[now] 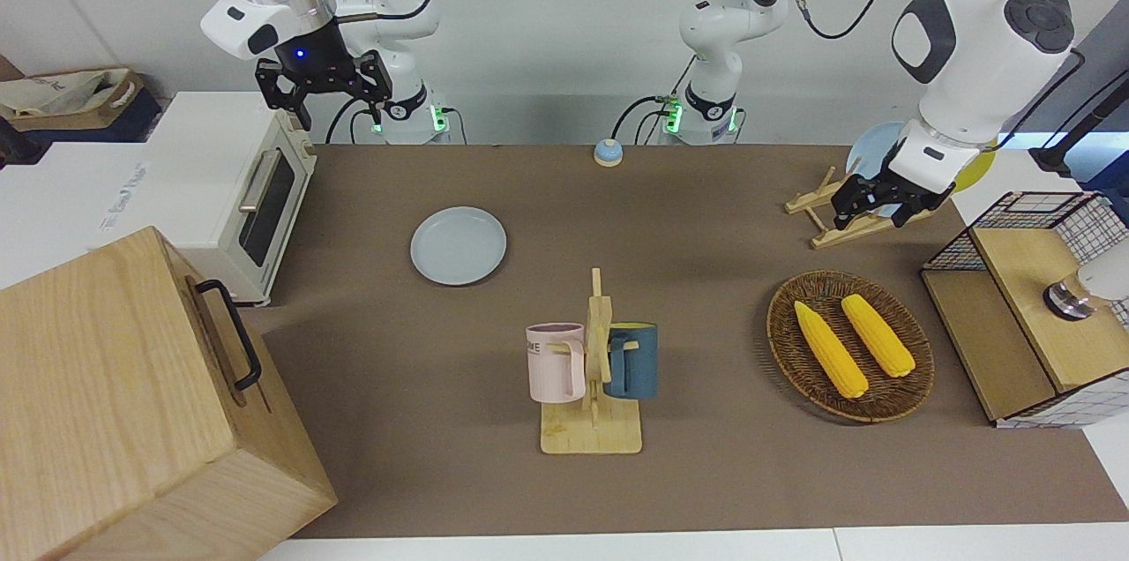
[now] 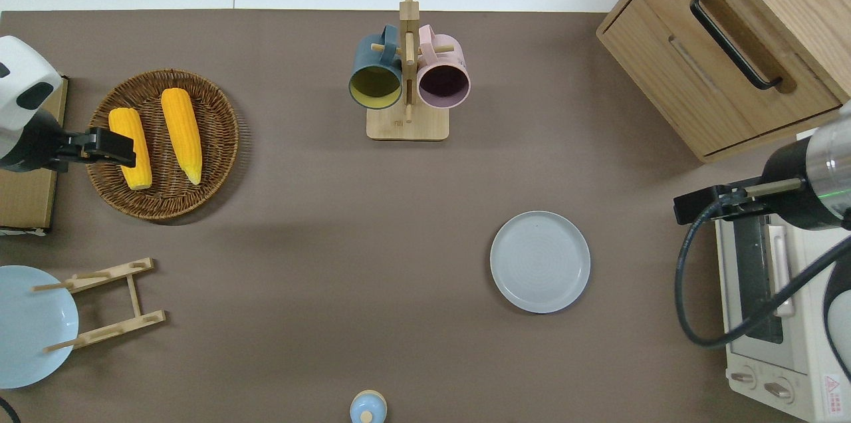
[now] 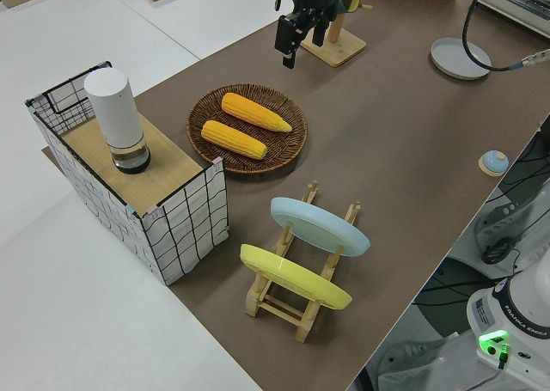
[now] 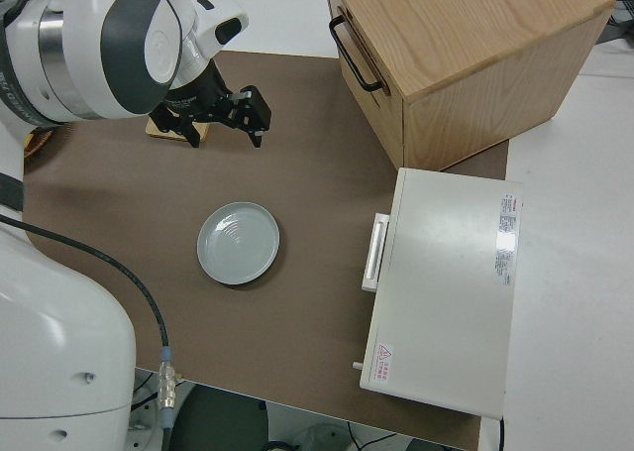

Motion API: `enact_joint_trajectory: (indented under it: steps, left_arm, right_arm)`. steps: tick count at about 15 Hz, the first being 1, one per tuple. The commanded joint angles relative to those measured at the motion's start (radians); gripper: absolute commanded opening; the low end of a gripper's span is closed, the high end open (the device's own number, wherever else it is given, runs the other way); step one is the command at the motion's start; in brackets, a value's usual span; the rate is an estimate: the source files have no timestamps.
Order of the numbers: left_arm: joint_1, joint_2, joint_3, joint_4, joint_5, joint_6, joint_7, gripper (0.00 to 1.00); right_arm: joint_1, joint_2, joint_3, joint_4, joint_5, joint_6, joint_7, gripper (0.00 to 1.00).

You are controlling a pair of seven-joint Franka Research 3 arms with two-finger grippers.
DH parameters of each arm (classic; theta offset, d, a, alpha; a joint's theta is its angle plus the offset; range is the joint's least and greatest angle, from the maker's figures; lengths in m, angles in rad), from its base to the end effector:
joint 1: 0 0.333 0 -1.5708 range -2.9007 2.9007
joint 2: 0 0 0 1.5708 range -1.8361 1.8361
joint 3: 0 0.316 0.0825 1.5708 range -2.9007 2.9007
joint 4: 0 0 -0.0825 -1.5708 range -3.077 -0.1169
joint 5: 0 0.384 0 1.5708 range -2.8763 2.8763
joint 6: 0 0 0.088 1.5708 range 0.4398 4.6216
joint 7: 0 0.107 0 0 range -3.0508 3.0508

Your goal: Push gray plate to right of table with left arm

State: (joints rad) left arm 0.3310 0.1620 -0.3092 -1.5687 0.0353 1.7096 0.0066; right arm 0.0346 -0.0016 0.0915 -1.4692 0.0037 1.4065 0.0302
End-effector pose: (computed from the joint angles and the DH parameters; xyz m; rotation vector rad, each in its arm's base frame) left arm 0.6082 0.0294 0.5473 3.1271 0.0212 -0.0206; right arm 0.5324 0.0680 0.6586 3.1352 0.1512 -0.0961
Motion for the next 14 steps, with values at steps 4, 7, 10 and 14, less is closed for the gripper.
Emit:
enact_joint_trajectory:
  steps: [4,7,10,14]
  left_arm:
    - [-0.196,-0.099,0.186,-0.089,-0.018,-0.013,0.018,1.0]
    - [-0.202,-0.098,0.193,-0.089,-0.02,-0.015,0.03,1.0]
    - [-0.204,-0.094,0.197,-0.088,-0.015,-0.027,0.029,1.0]
    - [-0.202,-0.098,0.203,-0.085,-0.011,-0.03,0.03,1.0]
  right_arm:
    - [-0.012,-0.006,0.005,0.001,0.01,-0.012,-0.003,0.983]
    - [-0.012,-0.006,0.005,0.001,0.01,-0.011,-0.003,0.983]
    - [-0.012,-0.006,0.005,0.0,0.01,-0.011,-0.003,0.983]
    - [-0.012,-0.006,0.005,0.0,0.01,-0.012,-0.003,0.983]
